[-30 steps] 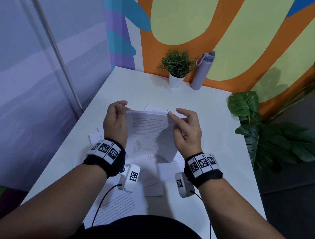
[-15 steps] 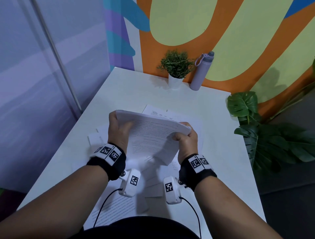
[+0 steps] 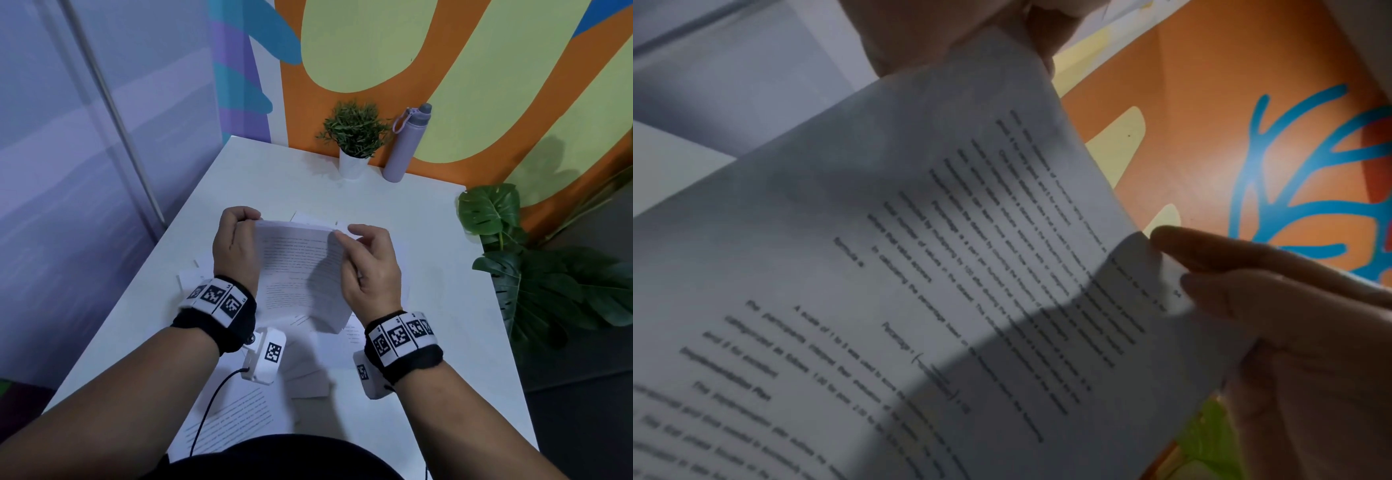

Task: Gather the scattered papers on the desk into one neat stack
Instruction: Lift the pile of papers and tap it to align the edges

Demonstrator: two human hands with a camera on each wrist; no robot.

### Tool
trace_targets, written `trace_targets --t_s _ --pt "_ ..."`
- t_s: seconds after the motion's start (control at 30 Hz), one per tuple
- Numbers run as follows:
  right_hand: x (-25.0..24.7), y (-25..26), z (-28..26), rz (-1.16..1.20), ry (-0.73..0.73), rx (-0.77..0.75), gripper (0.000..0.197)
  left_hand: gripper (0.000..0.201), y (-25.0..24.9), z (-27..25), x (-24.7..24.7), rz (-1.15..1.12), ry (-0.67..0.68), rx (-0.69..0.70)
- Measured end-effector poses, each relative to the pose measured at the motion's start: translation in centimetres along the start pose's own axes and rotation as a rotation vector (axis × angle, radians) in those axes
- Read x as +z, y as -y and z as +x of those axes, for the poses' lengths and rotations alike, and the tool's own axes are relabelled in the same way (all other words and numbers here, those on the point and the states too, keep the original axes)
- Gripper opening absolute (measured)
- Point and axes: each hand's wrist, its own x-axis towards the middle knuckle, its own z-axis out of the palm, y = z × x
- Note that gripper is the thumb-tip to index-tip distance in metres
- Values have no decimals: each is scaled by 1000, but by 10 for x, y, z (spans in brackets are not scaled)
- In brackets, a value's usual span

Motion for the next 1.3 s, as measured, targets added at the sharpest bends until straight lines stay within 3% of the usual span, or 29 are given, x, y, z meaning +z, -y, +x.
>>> trace_targets --t_s 0.13,0.2,0.37,0.43,0.5,0.67,0.77,1.0,1.3 --pt "1 -1 0 16 -6 -16 44 26 0 3 0 4 20 44" --pt "-2 2 1 109 -7 53 52 23 2 3 -3 -27 63 65" --pt "-4 4 0 557 -71 740 67 56 20 2 -15 -6 193 -28" --pt "-3 2 -2 669 -39 914 67 62 31 0 -16 28 218 -141" --pt "1 1 -3 681 11 991 64 63 42 -2 -16 37 255 -236" --pt "14 -9 -2 627 -22 1077 57 54 55 -1 -13 11 252 -288" --pt "20 -17 -2 646 -34 1141 34 46 63 2 -13 46 259 -292" --pt "22 -27 -14 740 19 1203 29 35 63 -6 -14 176 237 -217" --pt "13 -36 -51 579 292 1059 31 38 47 21 -11 71 108 -225"
